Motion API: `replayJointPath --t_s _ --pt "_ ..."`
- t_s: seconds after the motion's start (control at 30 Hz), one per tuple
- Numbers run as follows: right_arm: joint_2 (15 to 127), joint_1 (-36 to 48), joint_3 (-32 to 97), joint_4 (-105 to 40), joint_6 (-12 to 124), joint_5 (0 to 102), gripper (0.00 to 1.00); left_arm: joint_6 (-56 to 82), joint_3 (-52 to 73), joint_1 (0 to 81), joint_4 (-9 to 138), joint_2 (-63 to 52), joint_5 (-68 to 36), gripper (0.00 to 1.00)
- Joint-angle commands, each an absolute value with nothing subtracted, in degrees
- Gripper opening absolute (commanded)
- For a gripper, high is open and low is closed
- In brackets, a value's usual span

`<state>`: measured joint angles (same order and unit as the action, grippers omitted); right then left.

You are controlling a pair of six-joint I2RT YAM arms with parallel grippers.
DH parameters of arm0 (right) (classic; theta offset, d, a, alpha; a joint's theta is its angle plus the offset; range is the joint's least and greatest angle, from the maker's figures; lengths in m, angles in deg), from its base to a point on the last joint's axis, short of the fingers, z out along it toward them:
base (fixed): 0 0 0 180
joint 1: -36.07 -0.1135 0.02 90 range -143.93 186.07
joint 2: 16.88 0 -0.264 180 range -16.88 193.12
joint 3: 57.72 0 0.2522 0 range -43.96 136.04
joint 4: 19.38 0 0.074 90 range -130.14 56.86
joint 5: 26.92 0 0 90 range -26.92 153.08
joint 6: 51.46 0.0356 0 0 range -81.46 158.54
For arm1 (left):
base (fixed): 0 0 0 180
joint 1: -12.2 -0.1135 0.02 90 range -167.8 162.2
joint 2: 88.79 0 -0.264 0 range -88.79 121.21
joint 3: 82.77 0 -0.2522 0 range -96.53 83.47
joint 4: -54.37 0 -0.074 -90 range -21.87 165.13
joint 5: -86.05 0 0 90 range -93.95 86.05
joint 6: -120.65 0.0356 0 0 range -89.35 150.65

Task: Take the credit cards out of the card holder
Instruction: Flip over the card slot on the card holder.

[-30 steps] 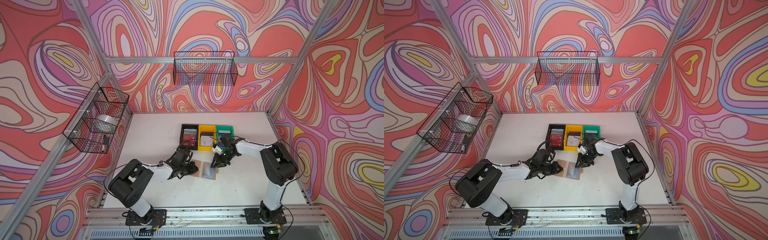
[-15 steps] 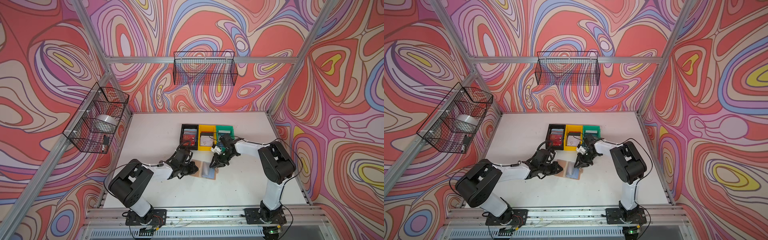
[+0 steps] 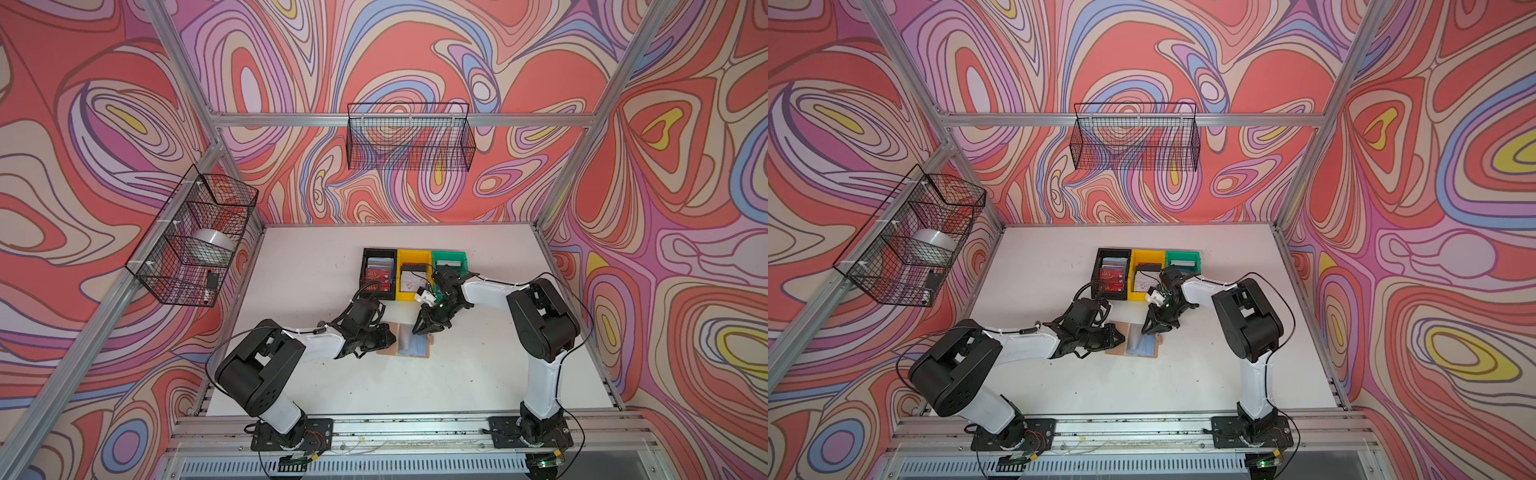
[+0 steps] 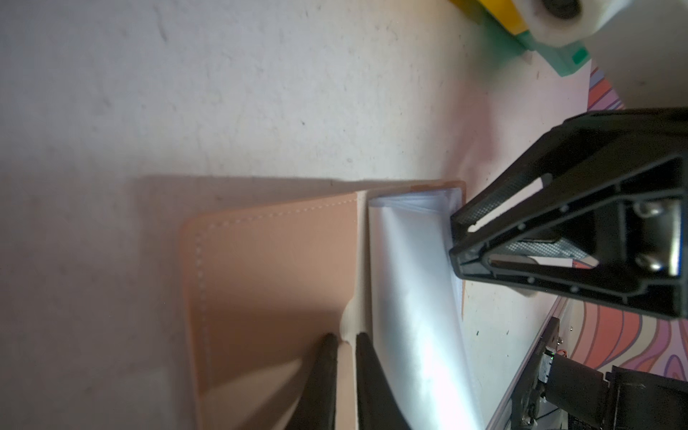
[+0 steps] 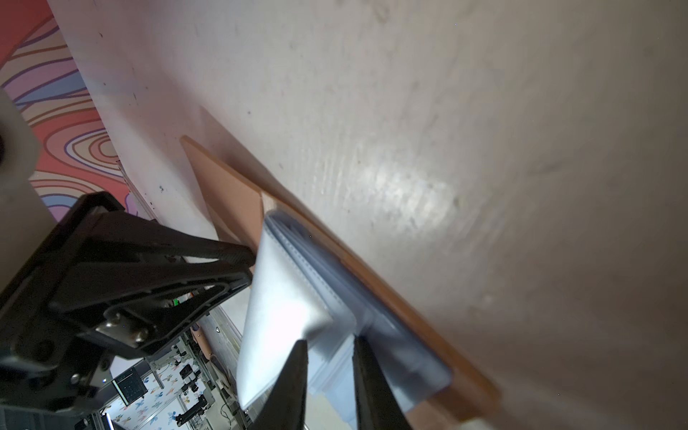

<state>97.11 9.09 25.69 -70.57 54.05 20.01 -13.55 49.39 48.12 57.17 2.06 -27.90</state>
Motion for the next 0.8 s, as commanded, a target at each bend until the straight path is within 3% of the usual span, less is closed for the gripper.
replayJointPath --t_s 0.0,0.5,0.77 --pt "99.76 7.33 26.70 -69.01 53.42 20.74 0.25 -12.27 48.57 48.15 62.40 0.50 -27.37 0.15" --pt "97.57 5.05 29.09 -71.86 52.86 21.04 0.25 -13.28 49.06 48.15 59.17 2.97 -28.32 0.16" --pt "96.89 3.73 28.99 -69.17 53.47 15.52 0.26 -13.54 49.73 48.14 58.22 3.42 -28.39 0.15"
